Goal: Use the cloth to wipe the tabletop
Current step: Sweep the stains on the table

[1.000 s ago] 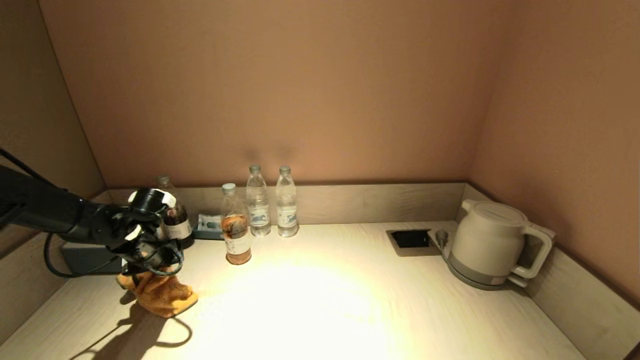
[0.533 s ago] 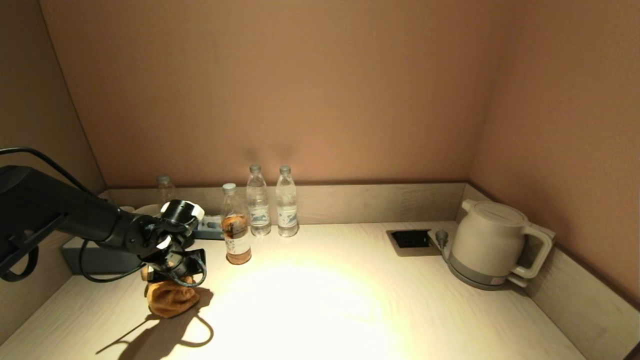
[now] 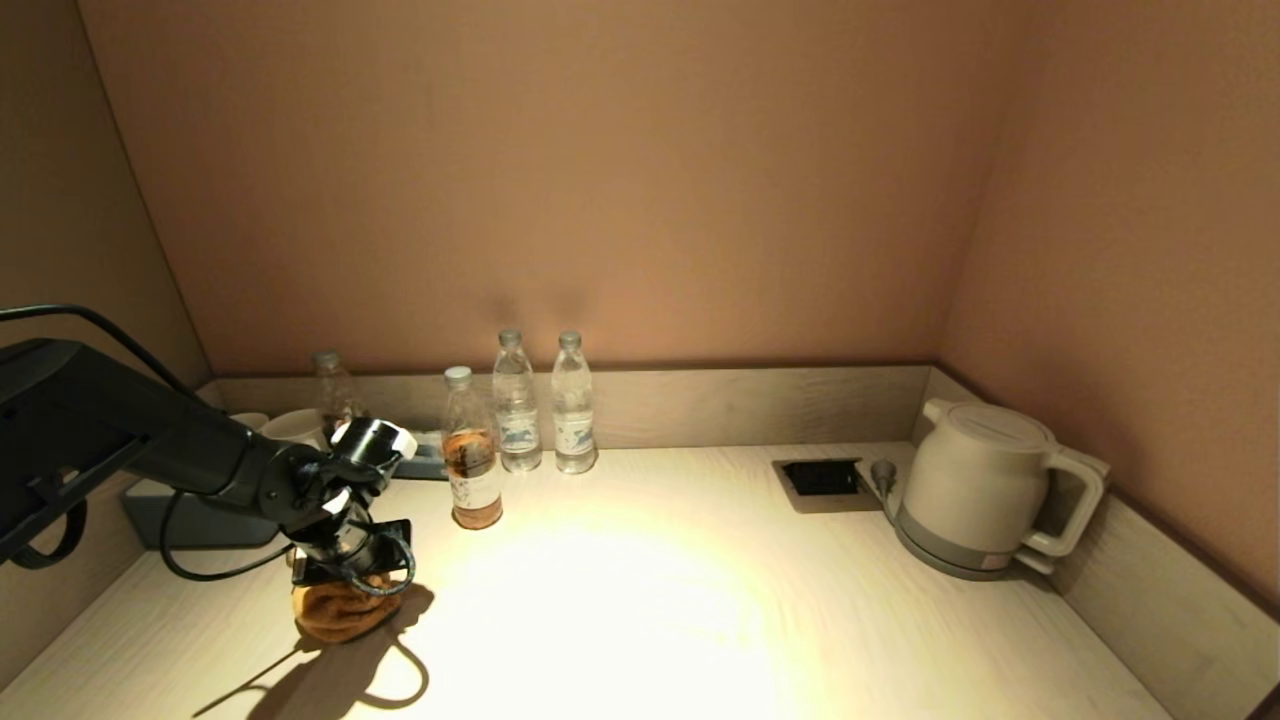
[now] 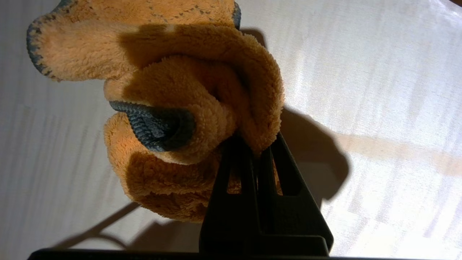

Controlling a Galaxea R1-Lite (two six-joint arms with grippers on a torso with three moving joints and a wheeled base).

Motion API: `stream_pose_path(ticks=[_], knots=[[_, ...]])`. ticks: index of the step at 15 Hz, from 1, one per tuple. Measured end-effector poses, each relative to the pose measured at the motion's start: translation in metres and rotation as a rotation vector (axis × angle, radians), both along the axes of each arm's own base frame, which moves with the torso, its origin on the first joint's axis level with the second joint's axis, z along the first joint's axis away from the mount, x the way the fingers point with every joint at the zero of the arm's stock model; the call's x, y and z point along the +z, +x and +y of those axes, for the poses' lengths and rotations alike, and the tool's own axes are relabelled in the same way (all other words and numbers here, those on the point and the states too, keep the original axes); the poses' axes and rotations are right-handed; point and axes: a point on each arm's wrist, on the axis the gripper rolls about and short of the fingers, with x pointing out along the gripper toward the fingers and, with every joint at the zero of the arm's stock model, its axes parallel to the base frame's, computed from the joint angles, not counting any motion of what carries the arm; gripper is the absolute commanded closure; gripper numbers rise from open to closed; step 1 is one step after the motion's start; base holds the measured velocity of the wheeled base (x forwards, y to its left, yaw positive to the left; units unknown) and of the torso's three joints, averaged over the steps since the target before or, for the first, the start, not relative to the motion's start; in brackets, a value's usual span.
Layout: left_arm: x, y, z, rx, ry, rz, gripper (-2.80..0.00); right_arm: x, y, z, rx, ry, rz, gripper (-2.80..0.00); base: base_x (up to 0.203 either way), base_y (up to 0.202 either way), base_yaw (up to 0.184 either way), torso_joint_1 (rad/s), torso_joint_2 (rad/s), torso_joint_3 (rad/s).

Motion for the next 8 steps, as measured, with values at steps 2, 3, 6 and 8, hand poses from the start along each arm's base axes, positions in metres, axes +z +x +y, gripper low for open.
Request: stream_pose_path(ticks=[2, 3, 6, 8], knots=[[-0.001, -0.001, -0.004, -0.009, 0.001, 0.002, 0.0, 0.0, 0.0, 0.0, 0.0, 0.0, 0.0, 0.0, 0.0, 0.0, 0.0, 0.0, 0.0, 0.0], [-0.002, -0.001, -0.007, -0.016, 0.001, 0.001, 0.0, 0.0, 0.0, 0.0, 0.0, 0.0, 0.0, 0.0, 0.0, 0.0, 0.0, 0.0, 0.0, 0.0], [-0.003, -0.002, -0.012, -0.029, 0.002, 0.008, 0.0, 0.0, 0.0, 0.0, 0.0, 0.0, -0.001, 0.0, 0.0, 0.0, 0.0, 0.0, 0.0, 0.0], [-0.005, -0.003, -0.013, -0.033, 0.004, 0.014, 0.0, 0.0, 0.0, 0.0, 0.0, 0.0, 0.0, 0.0, 0.0, 0.0, 0.0, 0.0, 0.0, 0.0]])
